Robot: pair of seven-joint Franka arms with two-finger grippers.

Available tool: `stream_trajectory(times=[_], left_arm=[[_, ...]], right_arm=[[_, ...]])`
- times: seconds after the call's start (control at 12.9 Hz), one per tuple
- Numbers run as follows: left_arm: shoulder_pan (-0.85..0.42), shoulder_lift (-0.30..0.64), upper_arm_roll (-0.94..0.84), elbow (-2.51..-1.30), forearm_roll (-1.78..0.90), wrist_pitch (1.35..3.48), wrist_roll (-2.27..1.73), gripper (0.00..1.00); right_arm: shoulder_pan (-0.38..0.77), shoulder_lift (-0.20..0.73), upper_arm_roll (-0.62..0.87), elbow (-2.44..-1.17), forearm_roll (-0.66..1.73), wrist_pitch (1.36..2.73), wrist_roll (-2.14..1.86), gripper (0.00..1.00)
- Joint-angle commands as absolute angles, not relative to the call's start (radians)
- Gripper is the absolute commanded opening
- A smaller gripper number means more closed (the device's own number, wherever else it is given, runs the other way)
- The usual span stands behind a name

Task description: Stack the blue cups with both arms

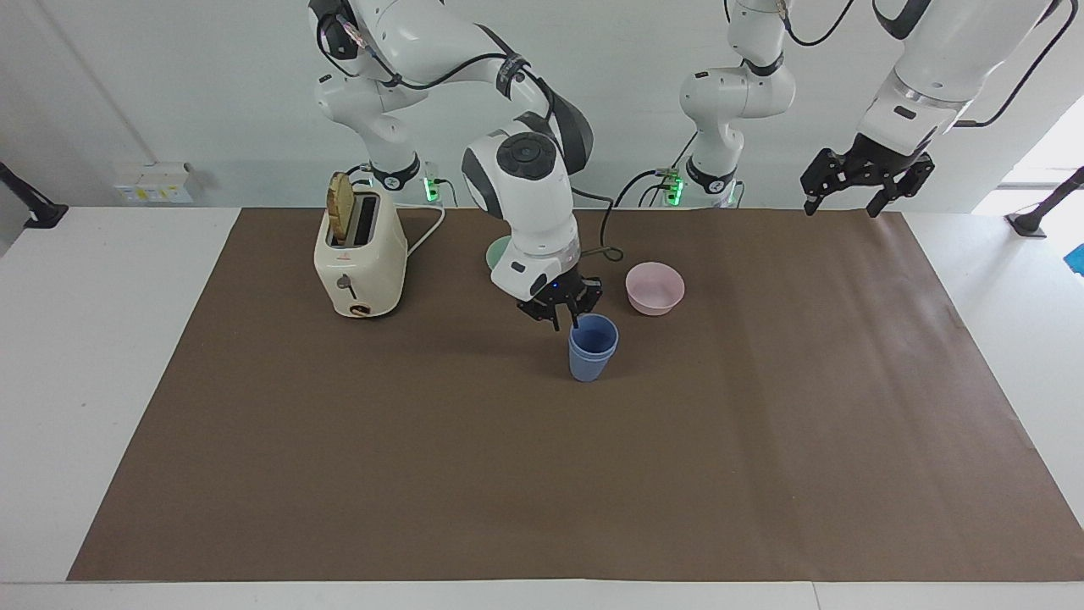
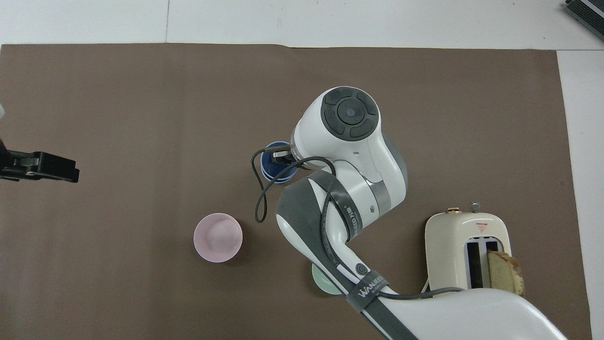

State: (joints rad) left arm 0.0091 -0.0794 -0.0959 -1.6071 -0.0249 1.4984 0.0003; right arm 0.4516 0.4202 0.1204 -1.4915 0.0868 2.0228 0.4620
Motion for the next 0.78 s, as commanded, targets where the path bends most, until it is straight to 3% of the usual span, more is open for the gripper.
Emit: stream_trajectory(times=[0.0,0.47,0.7], left_arm=[[0.026,-0.097,-0.104,-1.615,-0.018,1.493,0.006,1.0],[0.026,-0.097,-0.104,-1.615,-0.018,1.493,0.006,1.0],[0.026,-0.095,-0.104,-1.615,-0.018,1.493,0.006,1.0]], right_arm=[[0.442,0.417,0.129,-1.502,0.069,2.039,0.446,1.0],[0.413,0.413,0.121,-1.499,0.029,2.008,0.445,1.0],[0.332,0.362,0.118,-1.486,0.014,1.909,0.371,1.0]])
